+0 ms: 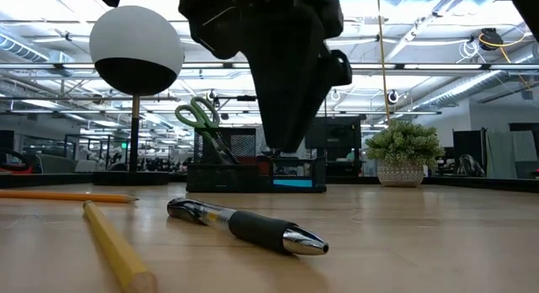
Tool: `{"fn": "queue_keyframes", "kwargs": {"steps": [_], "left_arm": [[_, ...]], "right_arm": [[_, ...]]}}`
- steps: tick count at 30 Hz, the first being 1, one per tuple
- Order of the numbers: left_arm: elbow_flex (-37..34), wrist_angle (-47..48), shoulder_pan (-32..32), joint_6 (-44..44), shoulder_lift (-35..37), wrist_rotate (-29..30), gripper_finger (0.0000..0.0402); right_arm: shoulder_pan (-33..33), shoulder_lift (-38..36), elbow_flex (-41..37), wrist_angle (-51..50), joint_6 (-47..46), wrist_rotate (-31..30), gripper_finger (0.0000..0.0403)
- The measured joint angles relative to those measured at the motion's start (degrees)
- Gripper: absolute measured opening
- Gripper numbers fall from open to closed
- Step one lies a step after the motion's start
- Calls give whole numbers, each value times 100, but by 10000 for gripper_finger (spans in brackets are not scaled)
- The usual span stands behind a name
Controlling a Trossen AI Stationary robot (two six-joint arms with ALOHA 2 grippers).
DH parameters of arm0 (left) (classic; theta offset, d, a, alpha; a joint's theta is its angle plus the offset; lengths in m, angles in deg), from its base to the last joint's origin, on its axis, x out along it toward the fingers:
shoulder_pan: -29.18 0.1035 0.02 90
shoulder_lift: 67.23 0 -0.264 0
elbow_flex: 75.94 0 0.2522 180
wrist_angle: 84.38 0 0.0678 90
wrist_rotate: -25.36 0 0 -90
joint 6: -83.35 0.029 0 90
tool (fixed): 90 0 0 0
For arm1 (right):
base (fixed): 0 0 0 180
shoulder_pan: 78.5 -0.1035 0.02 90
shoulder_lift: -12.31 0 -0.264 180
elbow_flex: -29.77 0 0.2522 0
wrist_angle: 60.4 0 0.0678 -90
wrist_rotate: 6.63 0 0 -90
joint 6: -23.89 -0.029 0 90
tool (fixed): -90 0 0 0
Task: Pick and place office supplies into organizer
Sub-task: Put the black pen into the black desk organizer
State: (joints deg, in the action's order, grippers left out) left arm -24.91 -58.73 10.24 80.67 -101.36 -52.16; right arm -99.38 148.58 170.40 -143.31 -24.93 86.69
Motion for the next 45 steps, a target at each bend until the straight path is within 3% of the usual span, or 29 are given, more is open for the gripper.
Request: {"fn": "queue_keyframes", "kwargs": {"steps": [9,24,33,38,45], "left_arm": [[0,-84,0,144,0,2,172],[0,-172,-1,247,0,4,172],[0,-172,-2,219,0,4,172],[0,-171,-2,219,1,4,172],[0,-171,-2,219,0,4,173]], "right_arm": [[-62,5,127,688,-195,717,70],[-9,104,109,904,3,739,70],[141,104,109,1719,294,997,70],[143,104,107,2344,-235,1187,70],[137,104,107,2777,260,1198,70]]}}
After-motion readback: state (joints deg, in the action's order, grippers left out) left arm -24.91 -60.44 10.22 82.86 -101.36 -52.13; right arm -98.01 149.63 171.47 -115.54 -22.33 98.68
